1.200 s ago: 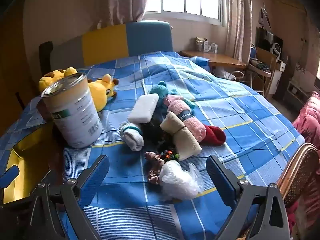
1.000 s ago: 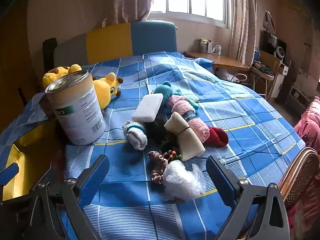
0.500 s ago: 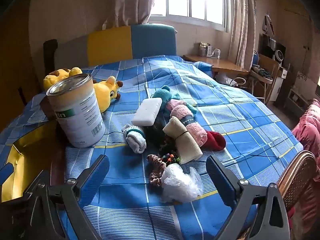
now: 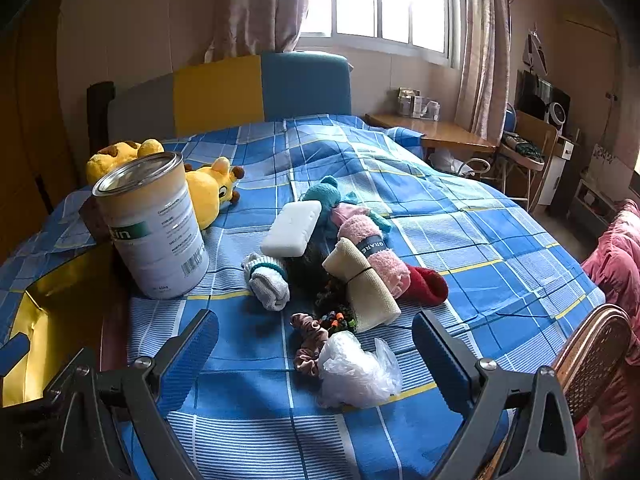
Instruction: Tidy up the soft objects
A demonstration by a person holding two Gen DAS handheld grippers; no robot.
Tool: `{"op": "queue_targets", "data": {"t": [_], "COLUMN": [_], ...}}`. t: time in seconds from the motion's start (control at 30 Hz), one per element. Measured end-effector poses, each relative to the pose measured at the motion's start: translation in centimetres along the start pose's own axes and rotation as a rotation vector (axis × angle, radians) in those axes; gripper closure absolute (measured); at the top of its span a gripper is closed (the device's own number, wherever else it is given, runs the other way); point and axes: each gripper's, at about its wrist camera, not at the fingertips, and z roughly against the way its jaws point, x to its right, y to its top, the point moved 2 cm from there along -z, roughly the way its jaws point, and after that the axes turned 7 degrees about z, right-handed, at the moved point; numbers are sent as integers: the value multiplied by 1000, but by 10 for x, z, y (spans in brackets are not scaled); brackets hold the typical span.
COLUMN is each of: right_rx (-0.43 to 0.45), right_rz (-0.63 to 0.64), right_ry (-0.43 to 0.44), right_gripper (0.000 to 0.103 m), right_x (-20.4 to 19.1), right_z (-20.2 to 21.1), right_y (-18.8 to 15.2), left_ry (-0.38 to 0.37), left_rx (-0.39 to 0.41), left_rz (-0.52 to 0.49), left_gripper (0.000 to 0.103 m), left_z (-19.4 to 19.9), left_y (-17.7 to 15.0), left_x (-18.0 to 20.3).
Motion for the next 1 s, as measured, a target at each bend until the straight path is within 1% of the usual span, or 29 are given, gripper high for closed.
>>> {"op": "queue_targets", "data": {"t": [0.13, 0.23, 0.47, 0.63, 0.87, 1.0], "right_rx": [1, 2, 5, 8, 14, 13], "right_rz": [-2, -9, -17, -27, -44, -67], "right_ry": [-2, -5, -16, -29, -69, -91], "right_gripper": [4, 4, 4, 4, 4, 4], "right_x": [2, 5, 14, 23, 48, 64], "right_z": [0, 0, 1, 1, 4, 4], "right_y": [0, 1, 4, 5, 9, 8], "left_ry": [-15, 4, -21, -12, -51, -61], "left_rx": [11, 24, -1, 14, 3, -4], "left_rz": [-7, -28, -16, -43, -85, -92], "left_gripper": [0, 0, 0, 0, 0, 0], "left_z": [2, 3, 1, 4, 5, 5], "left_y": [0, -1, -1, -2, -5, -6], "left_x": [1, 4, 3, 8, 18, 21]}}
